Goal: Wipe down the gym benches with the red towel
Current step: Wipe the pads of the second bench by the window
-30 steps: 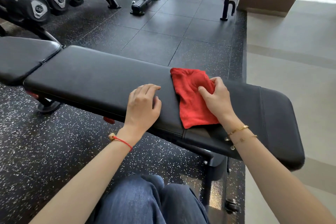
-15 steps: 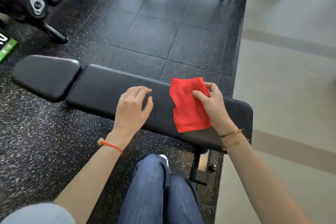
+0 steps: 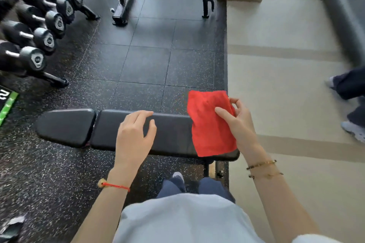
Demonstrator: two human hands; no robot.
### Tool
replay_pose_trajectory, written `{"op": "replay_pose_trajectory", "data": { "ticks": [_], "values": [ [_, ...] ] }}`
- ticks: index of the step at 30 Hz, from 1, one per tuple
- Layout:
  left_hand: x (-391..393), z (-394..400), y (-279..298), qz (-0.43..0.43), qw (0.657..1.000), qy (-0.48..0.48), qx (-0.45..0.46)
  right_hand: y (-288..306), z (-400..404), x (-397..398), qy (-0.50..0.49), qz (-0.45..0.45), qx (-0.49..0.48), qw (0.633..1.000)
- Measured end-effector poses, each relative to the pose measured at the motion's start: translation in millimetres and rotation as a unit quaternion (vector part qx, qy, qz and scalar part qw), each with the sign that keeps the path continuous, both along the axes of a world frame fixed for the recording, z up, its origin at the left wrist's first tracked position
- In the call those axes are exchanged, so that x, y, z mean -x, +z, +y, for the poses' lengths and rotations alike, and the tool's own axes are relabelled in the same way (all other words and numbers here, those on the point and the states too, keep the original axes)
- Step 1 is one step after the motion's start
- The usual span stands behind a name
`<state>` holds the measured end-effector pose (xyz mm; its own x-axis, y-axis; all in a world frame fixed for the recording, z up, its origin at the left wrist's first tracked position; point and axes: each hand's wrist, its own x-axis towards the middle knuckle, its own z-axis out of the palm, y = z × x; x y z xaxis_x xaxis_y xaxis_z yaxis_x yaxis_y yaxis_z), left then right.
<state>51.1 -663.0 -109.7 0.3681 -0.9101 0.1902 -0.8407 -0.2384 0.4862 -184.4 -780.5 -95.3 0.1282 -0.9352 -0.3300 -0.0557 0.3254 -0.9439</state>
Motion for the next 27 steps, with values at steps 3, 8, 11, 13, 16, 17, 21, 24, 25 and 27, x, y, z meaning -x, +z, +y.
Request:
{"op": "replay_pose_trajectory", "data": {
  "ticks": [3,8,11,13,16,17,21,24,25,27],
  "values": [
    [14,-13,15,0.011,1.000,0.000,0.001,16,-9,20,-0.013,-0.026,0.004,1.000],
    [52,-43,25,-0.008,1.000,-0.023,-0.008,21,-38,67,-0.026,-0.054,0.010,0.998],
    [91,-70,23,-0.019,1.000,-0.021,-0.009,19,-64,106,-0.020,-0.062,0.007,0.998],
    [124,-87,22,-0.018,1.000,-0.005,-0.004,17,-83,137,-0.008,-0.061,0.005,0.998],
    [184,-110,17,-0.014,0.999,0.028,0.010,18,-118,192,0.023,-0.059,0.001,0.998],
    [207,-119,15,-0.009,0.999,0.043,0.012,19,-131,212,0.035,-0.054,0.003,0.998],
    [298,-143,13,0.019,0.994,0.105,0.015,25,-171,295,0.076,-0.026,-0.007,0.997],
    [349,-163,14,0.026,0.992,0.121,0.023,28,-197,344,0.087,-0.017,-0.017,0.996],
    [363,-171,15,0.028,0.992,0.119,0.022,28,-204,357,0.085,-0.017,-0.019,0.996],
    [382,-187,16,0.025,0.993,0.113,0.020,28,-217,377,0.073,-0.027,-0.025,0.997]
  ]
}}
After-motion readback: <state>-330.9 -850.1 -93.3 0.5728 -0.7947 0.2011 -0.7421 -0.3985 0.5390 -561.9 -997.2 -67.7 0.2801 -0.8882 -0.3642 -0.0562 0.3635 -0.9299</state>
